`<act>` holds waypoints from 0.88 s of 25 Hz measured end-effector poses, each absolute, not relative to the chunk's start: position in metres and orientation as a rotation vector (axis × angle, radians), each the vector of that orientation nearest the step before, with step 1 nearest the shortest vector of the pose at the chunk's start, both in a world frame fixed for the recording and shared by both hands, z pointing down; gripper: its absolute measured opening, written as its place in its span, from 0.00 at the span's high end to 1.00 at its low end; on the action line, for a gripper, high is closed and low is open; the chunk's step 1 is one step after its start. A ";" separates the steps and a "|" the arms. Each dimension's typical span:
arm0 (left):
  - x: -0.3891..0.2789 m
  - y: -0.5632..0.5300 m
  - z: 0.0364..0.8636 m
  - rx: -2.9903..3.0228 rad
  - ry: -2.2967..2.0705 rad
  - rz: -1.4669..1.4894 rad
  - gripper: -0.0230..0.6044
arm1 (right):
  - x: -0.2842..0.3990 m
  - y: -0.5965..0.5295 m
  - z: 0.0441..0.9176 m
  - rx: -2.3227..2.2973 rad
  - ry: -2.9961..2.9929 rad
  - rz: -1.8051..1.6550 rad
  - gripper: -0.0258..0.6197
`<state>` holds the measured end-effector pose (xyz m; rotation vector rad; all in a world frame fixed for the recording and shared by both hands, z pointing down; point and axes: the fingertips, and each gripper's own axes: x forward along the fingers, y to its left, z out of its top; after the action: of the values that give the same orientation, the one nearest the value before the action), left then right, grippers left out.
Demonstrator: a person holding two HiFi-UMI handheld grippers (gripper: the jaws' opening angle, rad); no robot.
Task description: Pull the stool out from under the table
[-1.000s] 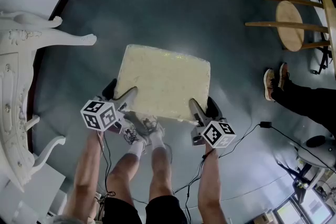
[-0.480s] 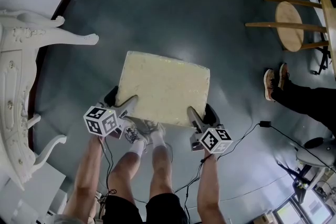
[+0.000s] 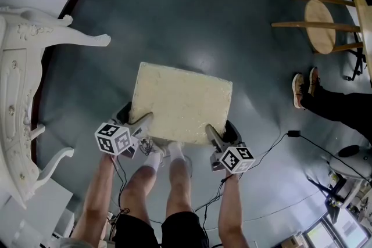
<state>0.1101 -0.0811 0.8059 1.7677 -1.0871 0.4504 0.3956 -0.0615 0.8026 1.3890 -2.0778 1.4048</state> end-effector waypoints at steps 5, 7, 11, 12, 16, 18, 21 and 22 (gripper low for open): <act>0.106 -0.057 0.812 1.726 -1.075 0.439 0.29 | 0.395 -0.036 0.809 1.378 -2.061 1.437 0.33; 0.105 -0.048 0.815 1.714 -1.073 0.432 0.29 | 0.394 -0.026 0.812 1.370 -2.059 1.450 0.33; 0.104 -0.028 0.823 1.695 -1.050 0.431 0.29 | 0.391 -0.006 0.818 1.349 -2.057 1.464 0.33; 0.104 -0.022 0.825 1.689 -1.037 0.432 0.28 | 0.390 -0.001 0.819 1.344 -2.056 1.466 0.33; 0.105 -0.003 0.833 1.673 -0.995 0.442 0.28 | 0.390 0.017 0.826 1.310 -2.051 1.498 0.33; 0.106 0.005 0.836 1.669 -0.979 0.448 0.28 | 0.390 0.026 0.830 1.290 -2.049 1.515 0.33; 0.106 0.018 0.841 1.664 -0.957 0.455 0.28 | 0.387 0.039 0.835 1.258 -2.053 1.521 0.33; 0.105 0.022 0.843 1.663 -0.951 0.453 0.28 | 0.386 0.043 0.836 1.251 -2.055 1.522 0.33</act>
<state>0.1053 0.0220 0.8427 1.6631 -0.9509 0.4526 0.3865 0.0429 0.8359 1.2511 -2.0550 1.5216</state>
